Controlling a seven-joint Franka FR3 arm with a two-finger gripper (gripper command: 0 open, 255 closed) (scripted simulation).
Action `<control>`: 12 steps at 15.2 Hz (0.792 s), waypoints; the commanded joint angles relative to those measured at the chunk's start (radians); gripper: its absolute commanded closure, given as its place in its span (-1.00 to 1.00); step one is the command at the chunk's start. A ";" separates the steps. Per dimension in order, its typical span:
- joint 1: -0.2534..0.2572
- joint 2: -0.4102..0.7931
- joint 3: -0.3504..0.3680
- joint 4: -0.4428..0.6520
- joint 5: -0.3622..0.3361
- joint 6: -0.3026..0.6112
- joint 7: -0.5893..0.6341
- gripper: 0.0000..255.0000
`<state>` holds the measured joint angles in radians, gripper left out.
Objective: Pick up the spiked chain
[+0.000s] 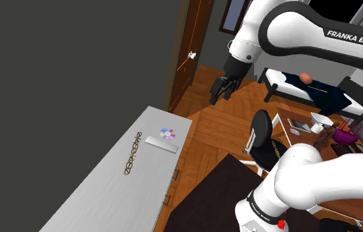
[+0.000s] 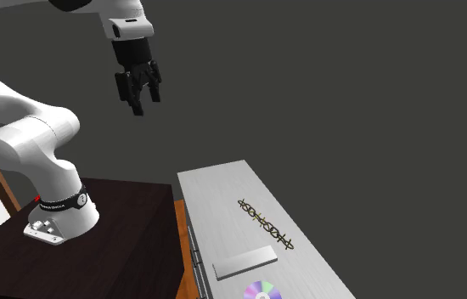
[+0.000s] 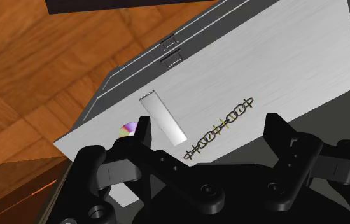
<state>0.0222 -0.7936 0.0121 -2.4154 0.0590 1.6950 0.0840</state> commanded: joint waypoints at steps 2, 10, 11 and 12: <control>0.000 0.019 0.005 -0.017 0.009 0.035 0.012 -1.00; 0.002 0.223 0.045 -0.098 0.077 0.322 0.096 -1.00; 0.003 0.255 0.050 -0.102 0.086 0.358 0.105 -1.00; 0.004 0.288 0.054 -0.104 0.094 0.393 0.114 -1.00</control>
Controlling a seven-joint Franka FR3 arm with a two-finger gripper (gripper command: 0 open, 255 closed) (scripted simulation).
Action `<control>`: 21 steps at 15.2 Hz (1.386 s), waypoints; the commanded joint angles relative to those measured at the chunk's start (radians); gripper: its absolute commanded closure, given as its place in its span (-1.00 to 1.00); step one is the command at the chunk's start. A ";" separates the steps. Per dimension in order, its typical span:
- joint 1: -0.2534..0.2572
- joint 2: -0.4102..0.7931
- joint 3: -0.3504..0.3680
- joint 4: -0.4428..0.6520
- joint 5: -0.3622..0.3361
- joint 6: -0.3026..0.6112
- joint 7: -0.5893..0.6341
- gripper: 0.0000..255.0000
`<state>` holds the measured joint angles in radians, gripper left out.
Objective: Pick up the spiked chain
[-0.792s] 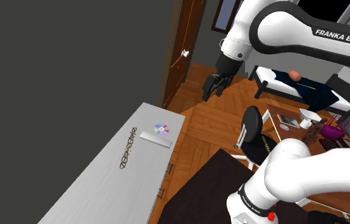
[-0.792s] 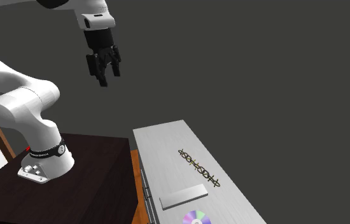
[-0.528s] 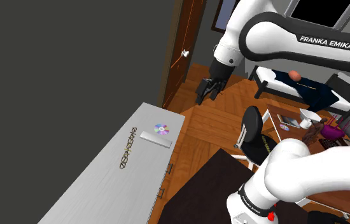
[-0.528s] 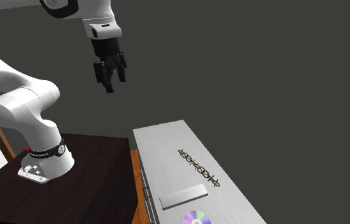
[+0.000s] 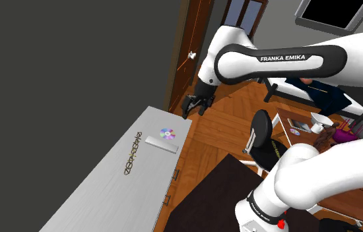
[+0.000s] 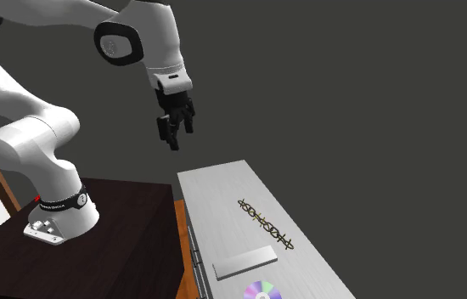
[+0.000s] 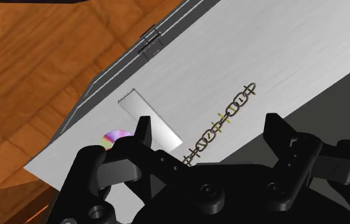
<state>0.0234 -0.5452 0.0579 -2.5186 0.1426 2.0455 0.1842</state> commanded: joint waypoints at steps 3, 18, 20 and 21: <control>0.007 0.145 0.021 0.003 0.036 0.147 0.039 -1.00; 0.032 0.744 0.057 0.218 0.163 0.546 0.118 -1.00; 0.034 0.826 0.060 0.269 0.178 0.579 0.125 -1.00; 0.034 0.866 0.062 0.297 0.185 0.593 0.129 -1.00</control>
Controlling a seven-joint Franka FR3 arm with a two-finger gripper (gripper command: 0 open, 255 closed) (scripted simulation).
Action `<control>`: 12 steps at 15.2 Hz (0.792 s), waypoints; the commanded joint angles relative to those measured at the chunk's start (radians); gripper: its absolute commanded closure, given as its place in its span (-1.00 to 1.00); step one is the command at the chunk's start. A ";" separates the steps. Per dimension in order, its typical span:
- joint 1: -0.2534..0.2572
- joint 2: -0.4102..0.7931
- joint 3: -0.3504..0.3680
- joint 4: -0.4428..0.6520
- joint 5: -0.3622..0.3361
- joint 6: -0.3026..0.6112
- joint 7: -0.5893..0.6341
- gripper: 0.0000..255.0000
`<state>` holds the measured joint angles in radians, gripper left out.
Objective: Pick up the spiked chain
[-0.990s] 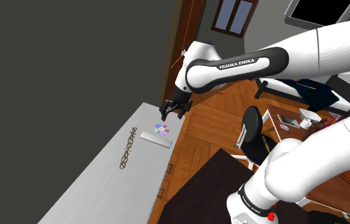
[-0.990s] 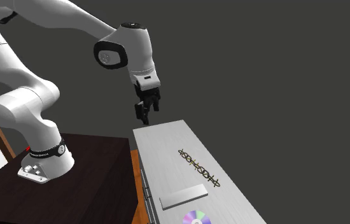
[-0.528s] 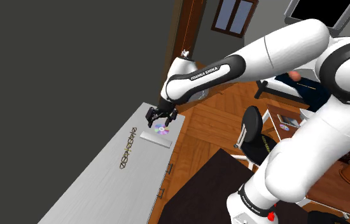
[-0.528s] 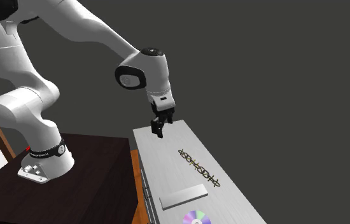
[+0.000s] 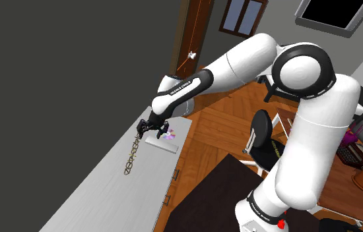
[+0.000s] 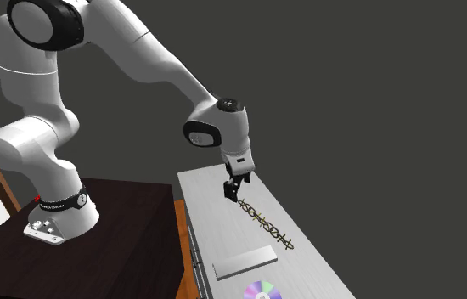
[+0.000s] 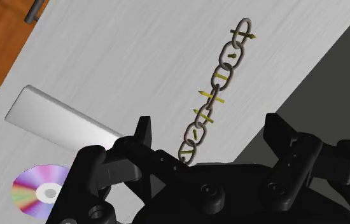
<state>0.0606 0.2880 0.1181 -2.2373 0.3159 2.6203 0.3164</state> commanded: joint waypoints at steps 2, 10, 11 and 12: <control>-0.002 0.114 0.005 0.075 0.025 0.043 0.006 -1.00; 0.007 0.414 0.011 0.340 0.058 0.090 0.047 -1.00; 0.006 0.426 0.013 0.344 0.059 0.098 0.044 -1.00; 0.005 0.438 0.014 0.349 0.060 0.105 0.041 -1.00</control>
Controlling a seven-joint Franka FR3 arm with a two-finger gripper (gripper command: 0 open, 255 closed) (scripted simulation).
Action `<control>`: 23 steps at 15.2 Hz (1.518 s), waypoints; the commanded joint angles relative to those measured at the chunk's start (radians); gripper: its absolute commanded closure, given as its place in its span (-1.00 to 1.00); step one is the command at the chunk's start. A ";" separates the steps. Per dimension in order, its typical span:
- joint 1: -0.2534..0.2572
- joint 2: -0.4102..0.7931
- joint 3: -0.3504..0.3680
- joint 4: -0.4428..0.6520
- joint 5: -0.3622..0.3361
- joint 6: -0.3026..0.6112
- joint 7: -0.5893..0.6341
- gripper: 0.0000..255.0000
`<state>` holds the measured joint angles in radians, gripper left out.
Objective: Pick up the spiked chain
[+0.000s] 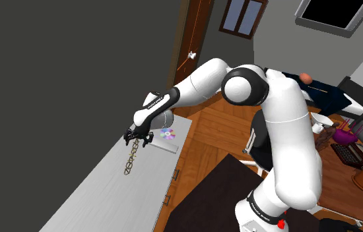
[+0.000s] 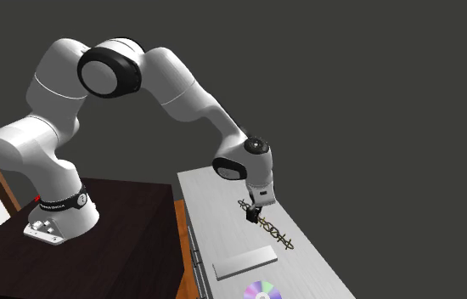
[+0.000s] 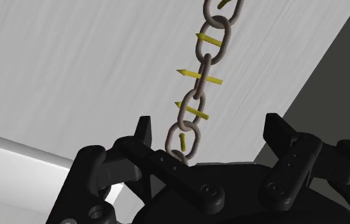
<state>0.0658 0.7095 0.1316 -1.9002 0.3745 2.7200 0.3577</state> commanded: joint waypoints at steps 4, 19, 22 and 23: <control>-0.004 0.066 0.007 0.033 0.005 0.034 -0.013 -1.00; -0.003 0.061 0.006 0.030 0.005 0.031 -0.012 1.00; -0.001 0.024 0.002 0.015 0.002 0.010 -0.003 1.00; 0.000 0.012 0.000 0.010 0.001 0.002 0.000 1.00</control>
<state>0.0659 0.7349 0.1334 -1.8840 0.3765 2.7301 0.3556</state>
